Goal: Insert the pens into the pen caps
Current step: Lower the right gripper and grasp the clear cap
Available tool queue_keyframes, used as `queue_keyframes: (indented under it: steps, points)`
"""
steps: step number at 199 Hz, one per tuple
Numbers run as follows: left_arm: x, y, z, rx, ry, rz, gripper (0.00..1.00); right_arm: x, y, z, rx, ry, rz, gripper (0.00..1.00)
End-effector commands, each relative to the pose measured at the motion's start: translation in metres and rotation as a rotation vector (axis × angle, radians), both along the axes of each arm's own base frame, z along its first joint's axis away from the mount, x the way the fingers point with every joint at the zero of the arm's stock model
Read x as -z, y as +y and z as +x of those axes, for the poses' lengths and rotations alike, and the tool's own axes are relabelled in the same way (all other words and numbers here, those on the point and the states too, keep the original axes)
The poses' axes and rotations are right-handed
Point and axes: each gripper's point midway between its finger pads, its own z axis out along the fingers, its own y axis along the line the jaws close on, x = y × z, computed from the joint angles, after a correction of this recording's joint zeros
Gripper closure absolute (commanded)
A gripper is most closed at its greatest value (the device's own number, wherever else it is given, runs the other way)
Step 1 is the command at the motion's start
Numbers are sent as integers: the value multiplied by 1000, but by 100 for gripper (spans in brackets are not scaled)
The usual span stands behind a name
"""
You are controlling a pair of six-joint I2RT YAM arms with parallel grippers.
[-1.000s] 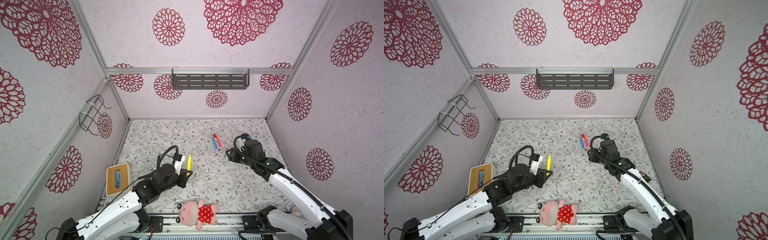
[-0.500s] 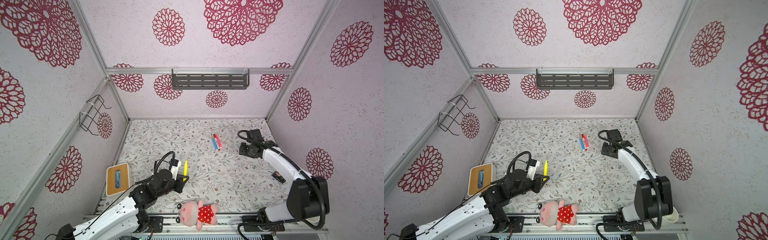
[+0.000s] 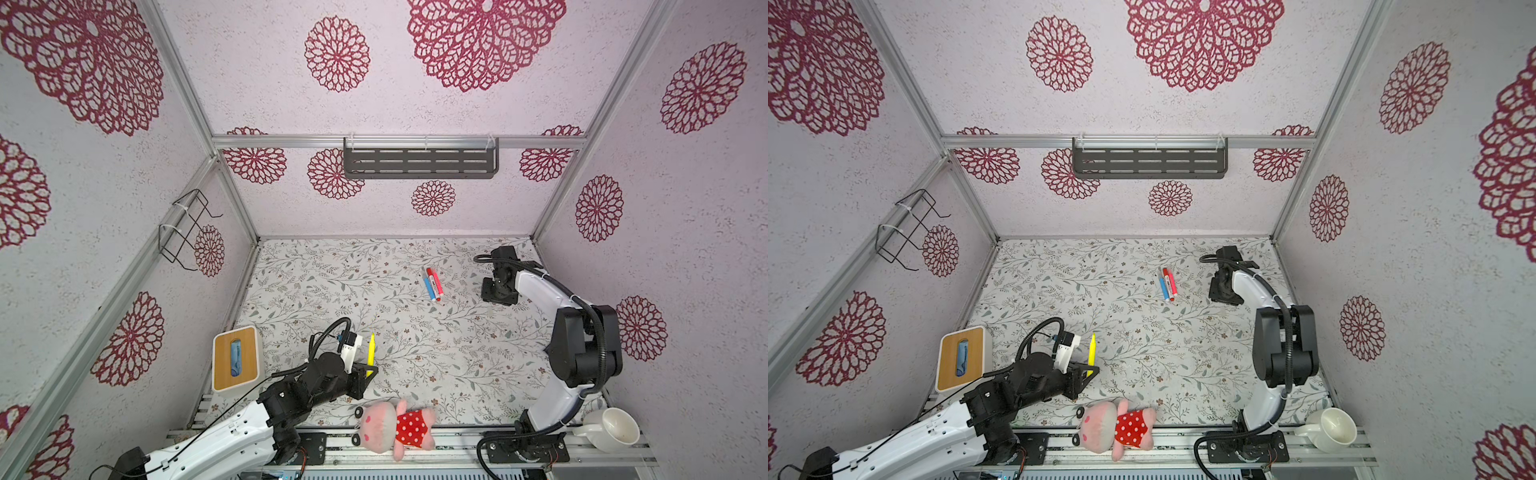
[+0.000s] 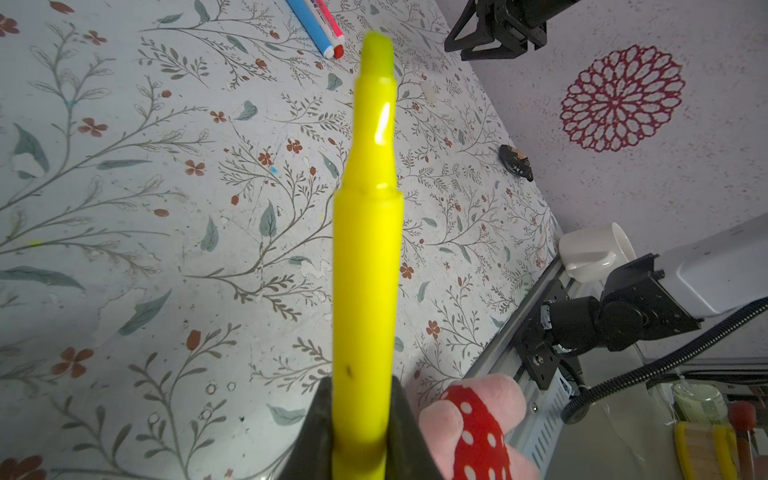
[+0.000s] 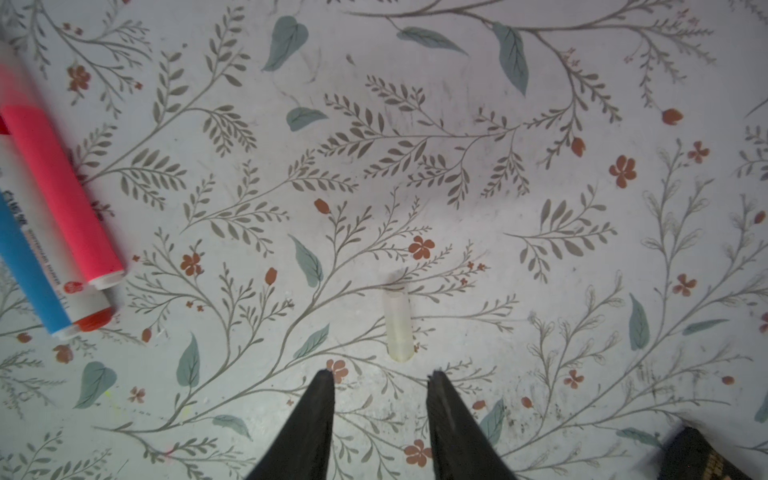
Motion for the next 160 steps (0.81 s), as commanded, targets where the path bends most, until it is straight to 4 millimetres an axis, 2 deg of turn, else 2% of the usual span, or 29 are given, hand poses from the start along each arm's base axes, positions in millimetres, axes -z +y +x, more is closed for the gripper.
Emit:
queue_keyframes:
  steps: [1,64,160]
  points:
    - [-4,-3,0,-13,-10,-29,100,2,-7,-1,-27,52,-15,59]
    - [-4,-10,-2,6,-12,-21,100,31,-7,-2,-54,134,2,61]
    - [-3,-14,-4,16,-13,-20,100,59,-8,-1,-79,195,-2,66]
